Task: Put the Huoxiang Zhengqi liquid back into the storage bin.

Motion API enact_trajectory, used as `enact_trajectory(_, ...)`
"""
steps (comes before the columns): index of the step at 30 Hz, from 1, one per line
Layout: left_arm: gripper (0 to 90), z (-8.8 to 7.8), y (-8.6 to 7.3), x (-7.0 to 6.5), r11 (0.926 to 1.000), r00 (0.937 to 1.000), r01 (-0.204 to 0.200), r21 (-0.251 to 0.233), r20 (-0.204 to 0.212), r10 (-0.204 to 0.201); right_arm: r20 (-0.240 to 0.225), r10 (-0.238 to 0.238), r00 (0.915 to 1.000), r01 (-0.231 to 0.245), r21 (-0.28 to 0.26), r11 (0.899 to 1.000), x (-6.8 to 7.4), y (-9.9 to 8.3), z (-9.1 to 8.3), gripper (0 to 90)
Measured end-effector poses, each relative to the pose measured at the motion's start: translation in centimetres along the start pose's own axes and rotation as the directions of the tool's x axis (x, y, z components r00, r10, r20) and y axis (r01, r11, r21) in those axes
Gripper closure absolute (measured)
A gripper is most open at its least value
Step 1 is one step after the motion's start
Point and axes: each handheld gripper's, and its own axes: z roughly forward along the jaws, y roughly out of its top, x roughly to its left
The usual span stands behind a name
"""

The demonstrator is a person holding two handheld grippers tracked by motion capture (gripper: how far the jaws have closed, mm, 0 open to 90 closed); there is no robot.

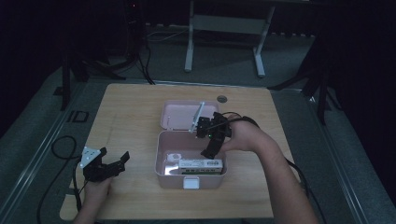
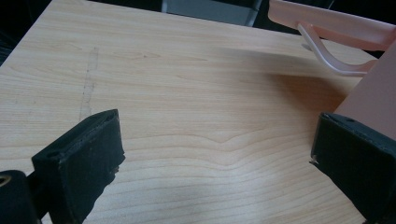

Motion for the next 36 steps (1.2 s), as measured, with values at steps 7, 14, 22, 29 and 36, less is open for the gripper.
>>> enact_trajectory(7, 2.6, 0.1, 0.0, 0.0, 1.0000, 1.0000, 0.000, 0.003, -0.001, 0.000, 0.053, 0.095, 0.9941, -0.089, -0.096, 0.991, -0.6, -2.6, -1.5, 10.7)
enact_trajectory(14, 2.7, 0.1, 0.0, 0.0, 1.0000, 1.0000, -0.002, 0.007, -0.001, 0.002, 0.068, 0.170, 0.9831, -0.156, -0.176, 0.972, -1.1, -4.4, -3.2, 10.7)
enact_trajectory(22, 2.6, 0.1, 0.0, -0.1, 1.0000, 1.0000, -0.001, 0.009, -0.002, 0.001, 0.061, 0.262, 0.9630, -0.244, -0.215, 0.946, -1.5, -7.5, -3.4, 10.7)
enact_trajectory(29, 2.6, 0.1, -0.1, -0.1, 0.9999, 1.0000, 0.000, 0.012, -0.001, 0.000, 0.058, 0.348, 0.9355, -0.324, -0.253, 0.912, -1.5, -10.5, -2.8, 10.7)
enact_trajectory(36, 2.7, 0.1, -0.1, -0.1, 0.9999, 1.0000, -0.003, 0.011, 0.000, 0.003, 0.079, 0.460, 0.8846, -0.410, -0.338, 0.847, -1.3, -13.6, -2.5, 10.7)
